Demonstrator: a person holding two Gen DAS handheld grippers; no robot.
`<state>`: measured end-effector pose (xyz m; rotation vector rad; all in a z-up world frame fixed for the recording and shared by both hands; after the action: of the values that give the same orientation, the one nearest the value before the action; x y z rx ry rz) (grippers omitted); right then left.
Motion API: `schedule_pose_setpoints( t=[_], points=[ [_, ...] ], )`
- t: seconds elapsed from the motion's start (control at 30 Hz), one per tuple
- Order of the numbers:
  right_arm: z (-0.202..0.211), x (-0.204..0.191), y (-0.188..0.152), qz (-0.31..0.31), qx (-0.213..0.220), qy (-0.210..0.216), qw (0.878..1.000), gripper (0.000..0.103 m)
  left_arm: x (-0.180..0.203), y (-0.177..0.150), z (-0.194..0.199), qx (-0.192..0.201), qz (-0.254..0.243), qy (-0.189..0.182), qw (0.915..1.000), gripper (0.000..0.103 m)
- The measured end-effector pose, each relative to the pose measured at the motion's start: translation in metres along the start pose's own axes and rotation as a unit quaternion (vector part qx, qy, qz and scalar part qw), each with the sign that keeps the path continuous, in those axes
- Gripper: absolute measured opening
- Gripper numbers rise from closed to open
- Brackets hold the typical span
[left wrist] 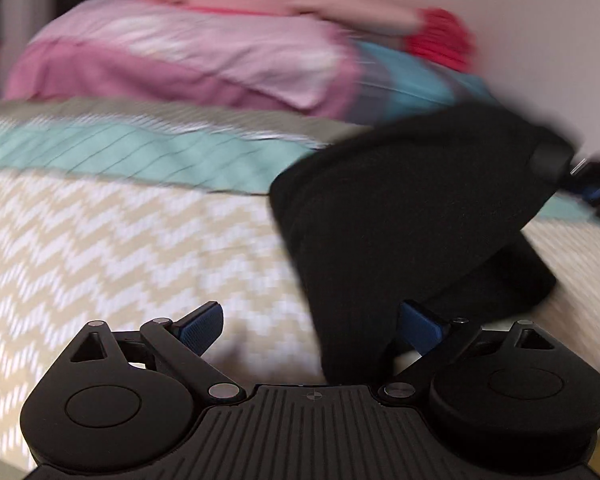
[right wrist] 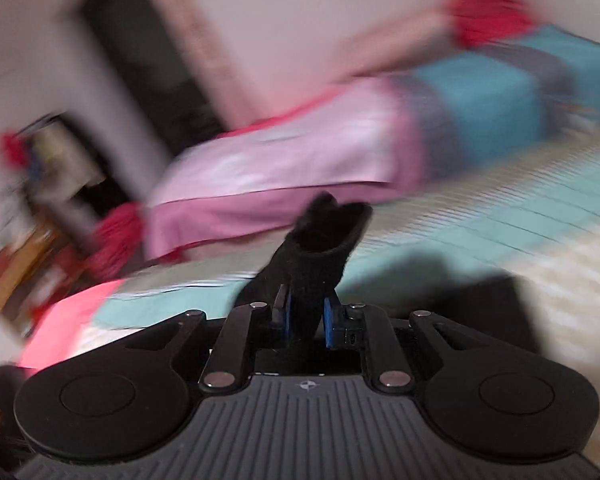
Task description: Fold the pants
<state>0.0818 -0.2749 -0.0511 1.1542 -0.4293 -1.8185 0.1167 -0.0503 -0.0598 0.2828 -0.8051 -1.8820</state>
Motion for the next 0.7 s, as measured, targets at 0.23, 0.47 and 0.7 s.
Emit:
schedule_pose_setpoints(
  t=[0.23,0.47,0.7],
  points=[
    [-0.001,0.078,-0.014,-0.045,-0.012,-0.071,0.996,0.046,0.016,0.016,0.019,0.013,-0.05,-0.013,0.9986,0.103],
    [-0.053,0.062,0.002,0.015,-0.044,-0.123,0.991,0.07,0.012,0.039,-0.037,-0.029,-0.022,0.033,0.9988,0.103],
    [-0.018,0.054,0.01,0.03,0.01,-0.083,0.996,0.017,0.024,0.029,-0.061,-0.057,0.002,0.001,0.9984,0.103]
  ],
)
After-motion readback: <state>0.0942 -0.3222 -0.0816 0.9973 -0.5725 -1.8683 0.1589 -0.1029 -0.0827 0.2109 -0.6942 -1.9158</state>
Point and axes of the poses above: each gripper's, at about its wrist camera, not at the fingertips, and z roughly against the way its jaws point, x to its right, y to its top, the point moved 7 cm from there along -z, roughly the way its jaws point, and after that the axes turned 6 degrees about -z, right-handed, at the moved point
